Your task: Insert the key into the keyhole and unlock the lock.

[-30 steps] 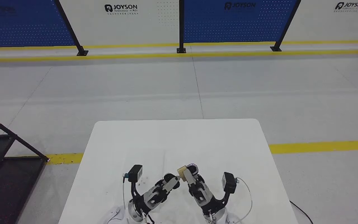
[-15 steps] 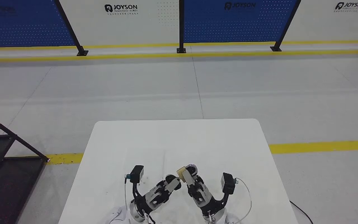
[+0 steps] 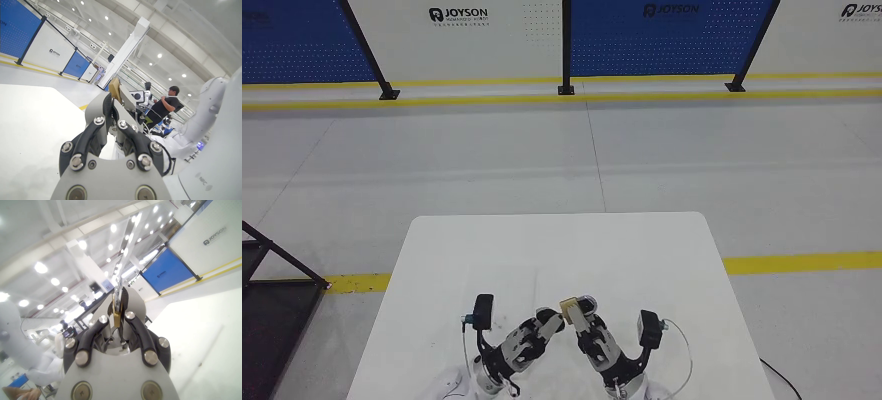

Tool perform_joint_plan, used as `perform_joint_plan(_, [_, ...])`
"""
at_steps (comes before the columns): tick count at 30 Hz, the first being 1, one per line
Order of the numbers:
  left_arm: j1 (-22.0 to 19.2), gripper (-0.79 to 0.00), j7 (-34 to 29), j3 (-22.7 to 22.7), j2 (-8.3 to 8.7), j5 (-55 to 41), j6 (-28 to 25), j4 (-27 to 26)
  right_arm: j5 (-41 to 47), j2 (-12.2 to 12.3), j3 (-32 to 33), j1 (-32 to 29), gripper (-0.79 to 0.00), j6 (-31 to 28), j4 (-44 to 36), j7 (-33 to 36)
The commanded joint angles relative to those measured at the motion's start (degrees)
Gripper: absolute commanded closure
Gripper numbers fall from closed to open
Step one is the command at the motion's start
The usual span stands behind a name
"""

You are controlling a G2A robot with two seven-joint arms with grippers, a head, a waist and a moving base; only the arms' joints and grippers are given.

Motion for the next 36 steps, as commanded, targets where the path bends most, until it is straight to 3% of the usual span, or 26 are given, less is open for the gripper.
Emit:
perform_joint_plan(1, [0.3,0.0,3.6,0.0,-0.23,5.2,1.7,-0.1,-0.1,0.0,0.0,0.0,0.0,0.1,0.0,-0.1])
perform_joint_plan(10, [0.5,0.0,19.6,0.7,-0.96,25.8,12.9,0.7,0.0,0.1,-0.1,-0.1,0.0,0.2,-0.1,-0.1])
perform_joint_plan(20, [-1.4,0.0,34.5,2.4,-1.6,44.4,32.8,4.3,0.1,0.2,-0.2,0.0,0.0,0.4,-0.1,-0.1])
perform_joint_plan(23, [-2.2,0.0,36.9,3.0,-1.74,47.3,36.3,5.3,0.1,0.2,-0.3,0.1,0.0,0.4,-0.1,-0.2])
perform_joint_plan(27, [-2.6,0.0,38.7,4.0,-1.97,44.5,34.5,5.9,0.1,0.3,-0.3,0.1,0.0,0.5,-0.1,-0.3])
perform_joint_plan(28, [-2.6,-0.062,38.8,4.0,-1.98,44.0,34.4,6.0,0.1,0.3,-0.3,0.1,0.0,0.5,-0.1,-0.4])
perform_joint_plan(29, [-2.7,-0.419,38.9,4.0,-1.98,43.4,34.0,6.0,0.2,0.3,-0.3,0.1,0.0,0.5,-0.1,-0.5])
perform_joint_plan(30, [-2.7,-0.723,39.0,4.0,-1.98,42.7,33.5,6.0,0.3,0.3,-0.2,0.1,0.0,0.5,-0.1,-0.5])
perform_joint_plan(31, [-2.7,-0.785,39.0,4.0,-1.97,42.0,32.8,6.0,0.3,0.3,-0.2,0.1,0.0,0.5,-0.1,-0.7])
perform_joint_plan(36, [-1.5,-0.785,39.4,3.5,-1.61,32.5,21.5,4.2,0.7,0.3,0.3,0.0,0.0,0.9,-0.2,-1.3])
